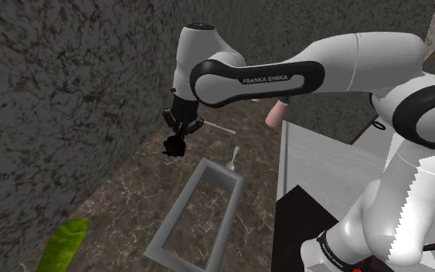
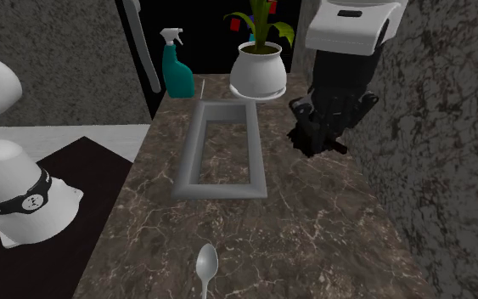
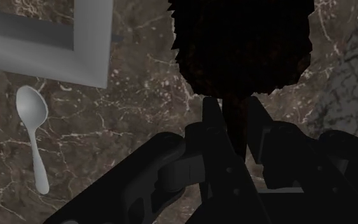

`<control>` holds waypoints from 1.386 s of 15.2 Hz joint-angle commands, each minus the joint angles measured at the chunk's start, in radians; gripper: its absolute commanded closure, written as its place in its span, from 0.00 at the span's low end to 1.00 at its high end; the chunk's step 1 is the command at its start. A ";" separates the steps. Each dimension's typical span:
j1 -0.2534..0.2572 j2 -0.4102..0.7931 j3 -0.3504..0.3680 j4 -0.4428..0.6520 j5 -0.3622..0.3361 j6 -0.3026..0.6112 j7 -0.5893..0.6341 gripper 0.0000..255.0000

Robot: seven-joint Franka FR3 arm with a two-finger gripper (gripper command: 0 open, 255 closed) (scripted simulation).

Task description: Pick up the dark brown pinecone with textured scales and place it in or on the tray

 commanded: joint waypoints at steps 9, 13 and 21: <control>0.040 -0.315 0.054 -0.420 0.076 0.113 0.073 1.00; 0.071 -0.437 0.080 -0.561 0.120 0.136 0.105 1.00; 0.077 -0.413 0.092 -0.639 0.114 0.236 0.126 1.00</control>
